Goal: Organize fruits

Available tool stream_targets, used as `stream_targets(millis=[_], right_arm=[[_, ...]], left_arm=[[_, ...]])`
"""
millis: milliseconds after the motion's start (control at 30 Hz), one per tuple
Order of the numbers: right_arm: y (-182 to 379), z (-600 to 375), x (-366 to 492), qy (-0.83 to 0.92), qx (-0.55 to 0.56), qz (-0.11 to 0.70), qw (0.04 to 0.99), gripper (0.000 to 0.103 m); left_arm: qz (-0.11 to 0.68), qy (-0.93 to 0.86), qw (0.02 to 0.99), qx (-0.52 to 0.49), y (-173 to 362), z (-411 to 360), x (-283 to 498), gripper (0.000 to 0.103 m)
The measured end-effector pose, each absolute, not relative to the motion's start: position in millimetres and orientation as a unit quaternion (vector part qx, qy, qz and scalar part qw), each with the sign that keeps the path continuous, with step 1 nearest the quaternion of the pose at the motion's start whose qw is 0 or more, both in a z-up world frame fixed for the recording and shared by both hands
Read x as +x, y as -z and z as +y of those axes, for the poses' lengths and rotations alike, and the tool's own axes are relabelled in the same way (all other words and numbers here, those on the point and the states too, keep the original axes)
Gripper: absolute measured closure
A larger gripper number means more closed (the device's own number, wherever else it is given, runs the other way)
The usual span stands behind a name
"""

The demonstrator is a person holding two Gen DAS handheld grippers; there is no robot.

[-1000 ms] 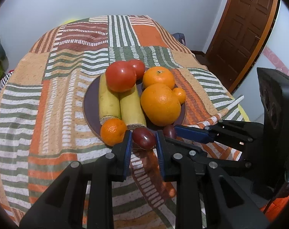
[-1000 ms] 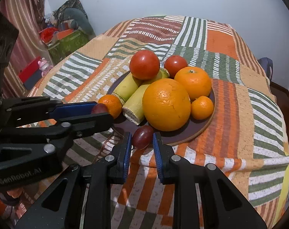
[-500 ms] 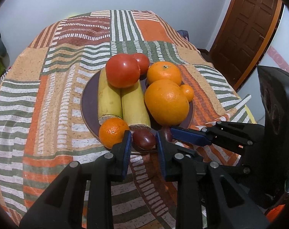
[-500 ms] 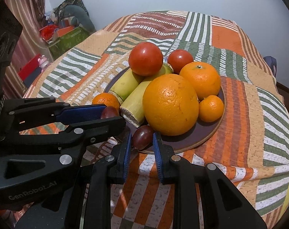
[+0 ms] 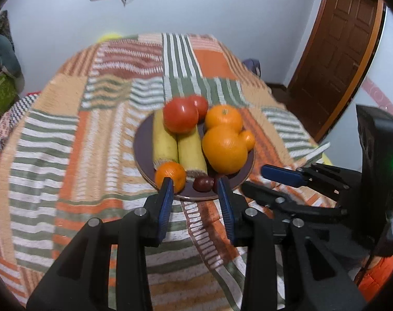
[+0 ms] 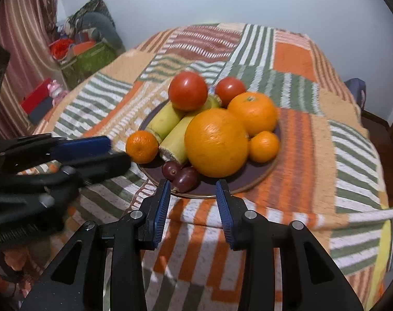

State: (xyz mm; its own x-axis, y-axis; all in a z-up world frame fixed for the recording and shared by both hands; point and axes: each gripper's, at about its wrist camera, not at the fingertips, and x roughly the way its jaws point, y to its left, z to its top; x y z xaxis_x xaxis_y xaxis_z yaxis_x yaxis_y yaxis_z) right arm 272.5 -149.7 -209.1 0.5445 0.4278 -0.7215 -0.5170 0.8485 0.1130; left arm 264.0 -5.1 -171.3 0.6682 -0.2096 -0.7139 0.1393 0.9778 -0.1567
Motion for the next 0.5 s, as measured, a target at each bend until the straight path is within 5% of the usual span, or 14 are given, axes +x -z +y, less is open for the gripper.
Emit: stream_targets(millis=[500], right_arm=[[67, -197, 161, -0.255, -0.002, 0.214, 0.943, 0.07]], left_arm=[[0.205, 0.062, 0.976, -0.027, 28, -3, 129, 0.068]])
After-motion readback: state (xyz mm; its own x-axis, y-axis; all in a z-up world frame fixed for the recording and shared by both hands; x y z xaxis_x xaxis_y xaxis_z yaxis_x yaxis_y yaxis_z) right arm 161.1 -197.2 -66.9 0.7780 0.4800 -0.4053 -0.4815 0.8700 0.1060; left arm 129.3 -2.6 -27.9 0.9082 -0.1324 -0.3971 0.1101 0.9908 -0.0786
